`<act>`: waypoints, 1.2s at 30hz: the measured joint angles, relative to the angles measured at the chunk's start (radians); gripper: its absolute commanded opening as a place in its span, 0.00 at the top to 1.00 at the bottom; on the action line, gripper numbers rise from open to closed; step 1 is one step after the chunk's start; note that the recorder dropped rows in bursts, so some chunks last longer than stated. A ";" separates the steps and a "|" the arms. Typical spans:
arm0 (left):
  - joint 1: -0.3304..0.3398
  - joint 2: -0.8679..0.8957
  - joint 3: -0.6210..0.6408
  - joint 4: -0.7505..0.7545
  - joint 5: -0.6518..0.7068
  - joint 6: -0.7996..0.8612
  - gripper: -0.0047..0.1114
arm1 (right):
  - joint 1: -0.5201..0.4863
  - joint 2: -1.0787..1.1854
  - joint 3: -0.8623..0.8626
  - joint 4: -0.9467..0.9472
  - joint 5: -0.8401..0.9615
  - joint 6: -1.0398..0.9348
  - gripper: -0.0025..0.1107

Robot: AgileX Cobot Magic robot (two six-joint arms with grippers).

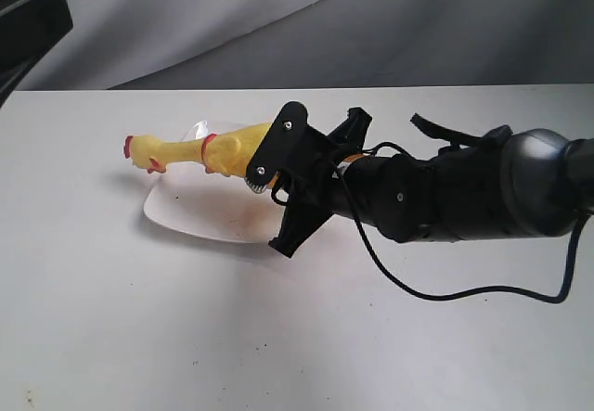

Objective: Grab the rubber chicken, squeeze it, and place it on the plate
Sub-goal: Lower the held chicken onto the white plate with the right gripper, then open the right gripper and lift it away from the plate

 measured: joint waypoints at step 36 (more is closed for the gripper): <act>0.000 0.000 0.004 -0.022 0.115 0.000 0.06 | 0.000 -0.572 0.108 0.485 0.088 -0.312 0.98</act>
